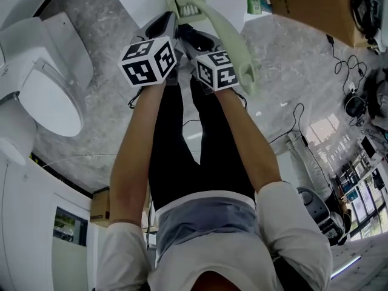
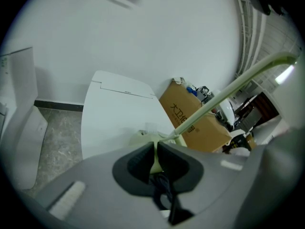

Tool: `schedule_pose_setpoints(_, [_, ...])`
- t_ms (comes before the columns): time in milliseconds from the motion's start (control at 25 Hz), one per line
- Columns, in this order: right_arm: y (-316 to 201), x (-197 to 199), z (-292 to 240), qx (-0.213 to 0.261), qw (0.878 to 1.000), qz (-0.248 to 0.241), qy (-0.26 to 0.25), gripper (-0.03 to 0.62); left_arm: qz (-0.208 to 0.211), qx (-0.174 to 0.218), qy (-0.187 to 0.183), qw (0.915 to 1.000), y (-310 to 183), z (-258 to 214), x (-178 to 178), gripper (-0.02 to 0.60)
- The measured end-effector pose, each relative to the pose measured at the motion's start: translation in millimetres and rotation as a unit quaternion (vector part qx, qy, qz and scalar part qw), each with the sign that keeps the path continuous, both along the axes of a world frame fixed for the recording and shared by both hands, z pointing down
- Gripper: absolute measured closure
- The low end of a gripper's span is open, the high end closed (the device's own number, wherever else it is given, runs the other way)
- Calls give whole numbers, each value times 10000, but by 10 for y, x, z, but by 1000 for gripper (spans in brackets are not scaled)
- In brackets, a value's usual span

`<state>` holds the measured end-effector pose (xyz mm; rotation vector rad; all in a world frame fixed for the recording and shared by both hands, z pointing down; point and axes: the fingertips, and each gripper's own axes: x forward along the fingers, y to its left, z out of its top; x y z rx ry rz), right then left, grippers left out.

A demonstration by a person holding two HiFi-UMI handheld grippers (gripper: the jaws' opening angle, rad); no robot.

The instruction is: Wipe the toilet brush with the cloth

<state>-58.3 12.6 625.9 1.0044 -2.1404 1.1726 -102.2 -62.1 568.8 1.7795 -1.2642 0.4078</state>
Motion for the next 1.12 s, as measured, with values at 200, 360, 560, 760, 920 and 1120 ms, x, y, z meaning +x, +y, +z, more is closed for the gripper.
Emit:
schedule_pose_setpoints(200, [-81,126,-108,81,9999,-110,27,487,-72,-7,-56,10000,-9,3,16,581])
schedule_pose_setpoints(360, [-108,266,-115,73,9998,-182,73,487,-153,-17,-104,9998,-16,-4,14,581])
schedule_pose_setpoints(560, [-80,497,-9,-5,9989,-395,238,487,-229,-27,-157,9996,-21,-8,35,581])
schedule_pose_setpoints(760, [-219,557,-86,124,9987,-457,210,487,-279,-46,-203,9994,-23,-5,36,581])
schedule_pose_setpoints(920, [-238,600,-87,68,9984,-531,202,487,-326,-70,-231,9992,-19,-5,37,581])
schedule_pose_setpoints(1120, [-280,690,-48,1,9976,-631,275,487,-364,-75,-283,9989,-30,6,44,581])
